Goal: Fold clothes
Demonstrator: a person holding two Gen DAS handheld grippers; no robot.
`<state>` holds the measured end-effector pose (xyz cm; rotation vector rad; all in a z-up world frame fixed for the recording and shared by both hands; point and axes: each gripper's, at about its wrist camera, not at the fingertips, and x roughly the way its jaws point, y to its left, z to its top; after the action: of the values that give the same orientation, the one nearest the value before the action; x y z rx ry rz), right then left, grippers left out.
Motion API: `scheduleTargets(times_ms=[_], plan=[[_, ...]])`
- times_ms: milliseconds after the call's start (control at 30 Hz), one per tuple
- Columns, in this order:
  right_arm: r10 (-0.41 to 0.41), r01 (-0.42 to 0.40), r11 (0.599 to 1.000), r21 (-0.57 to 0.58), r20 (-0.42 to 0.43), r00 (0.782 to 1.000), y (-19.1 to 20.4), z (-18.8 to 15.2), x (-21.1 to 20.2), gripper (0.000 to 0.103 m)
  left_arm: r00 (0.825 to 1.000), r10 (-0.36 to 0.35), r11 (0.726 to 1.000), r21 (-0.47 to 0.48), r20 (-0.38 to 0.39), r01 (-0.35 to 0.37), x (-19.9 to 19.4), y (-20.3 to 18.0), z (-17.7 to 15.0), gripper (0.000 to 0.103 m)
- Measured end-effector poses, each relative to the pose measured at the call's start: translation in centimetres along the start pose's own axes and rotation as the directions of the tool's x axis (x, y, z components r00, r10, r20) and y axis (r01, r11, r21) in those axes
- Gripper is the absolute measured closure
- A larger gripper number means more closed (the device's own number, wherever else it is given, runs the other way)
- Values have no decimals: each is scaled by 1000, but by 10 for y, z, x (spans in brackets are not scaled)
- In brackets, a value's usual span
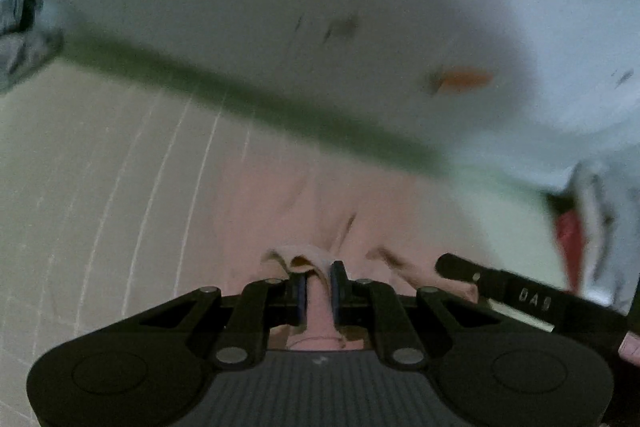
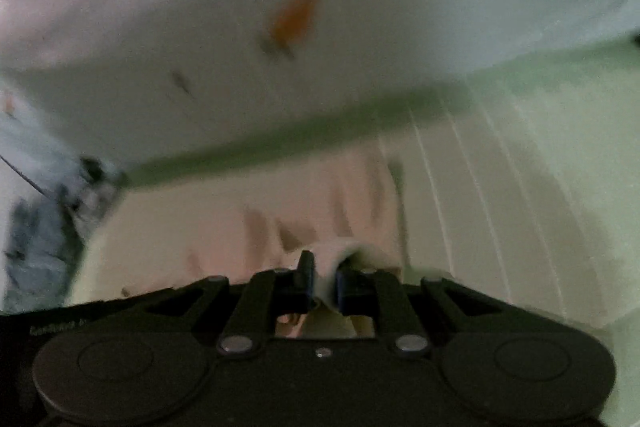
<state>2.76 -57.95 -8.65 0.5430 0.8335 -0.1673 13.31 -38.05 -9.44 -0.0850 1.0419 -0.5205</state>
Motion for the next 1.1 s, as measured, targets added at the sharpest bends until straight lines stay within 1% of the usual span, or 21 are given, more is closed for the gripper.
scheduleTargets(times_ms=[67,100,233,300,333,400,433,467,500,533,567,600,633,667,700,733,800,900,967,1033,1100], plan=[[5,-5,1000,14,-8,1000,-2,6,3,91,999,33,999,31,-43,-32,23,3,-8,88],[7,-7,1000,20,-12,1000,-3,9,4,91,998,33,999,30,-47,-31,26,5,-10,88],[18,-16,999,47,-29,999,-7,21,10,89,997,27,999,29,-66,-25,30,5,-2,88],[23,-21,998,61,-37,999,-9,26,12,88,998,17,1000,6,-64,-17,28,7,6,88],[26,-23,997,68,-41,999,-10,29,14,85,998,12,1000,-5,-63,-13,27,8,10,86],[31,-27,996,82,-48,998,-12,35,16,83,1000,8,1000,-5,-29,-8,19,11,24,84],[32,-30,996,89,-26,999,-13,41,14,80,1000,11,1000,6,-3,-11,13,12,32,84],[31,-33,995,96,24,999,-13,50,6,76,999,30,1000,10,36,-30,6,14,40,83],[27,-34,994,101,68,997,-14,58,-1,65,996,51,999,12,76,-52,-2,17,48,77],[22,-33,994,105,108,994,-15,64,-10,59,991,72,997,13,117,-74,-10,19,56,68],[16,-32,994,108,148,989,-16,70,-18,57,986,86,996,0,144,-87,-16,23,59,63],[8,-27,994,105,175,985,-17,74,-26,55,981,99,995,-15,169,-98,-22,28,62,55],[-1,-17,995,94,184,983,-18,73,-31,52,975,112,994,-30,193,-109,-29,32,65,51],[-10,-5,997,83,186,982,-19,69,-36,49,975,116,993,-46,188,-110,-30,36,62,51],[-17,4,997,74,182,983,-19,65,-38,42,977,118,992,-61,178,-109,-31,40,57,49],[-21,10,997,70,169,985,-20,58,-38,36,981,115,992,-75,157,-105,-29,42,51,44],[-25,15,996,82,123,992,-23,41,-33,32,991,98,992,-93,95,-89,-20,43,32,40],[-17,14,994,113,24,1000,-23,18,-15,31,998,68,993,-93,-8,-69,-1,37,7,40],[-15,18,995,95,-26,1000,-18,9,-1,30,997,48,995,-87,-54,-53,10,32,-4,39],[-31,35,997,64,-66,997,-12,3,11,29,996,45,996,-73,-78,-51,18,27,-10,38],[-39,43,998,50,-93,995,-9,0,20,27,995,48,997,-53,-84,-53,25,24,-14,38]])
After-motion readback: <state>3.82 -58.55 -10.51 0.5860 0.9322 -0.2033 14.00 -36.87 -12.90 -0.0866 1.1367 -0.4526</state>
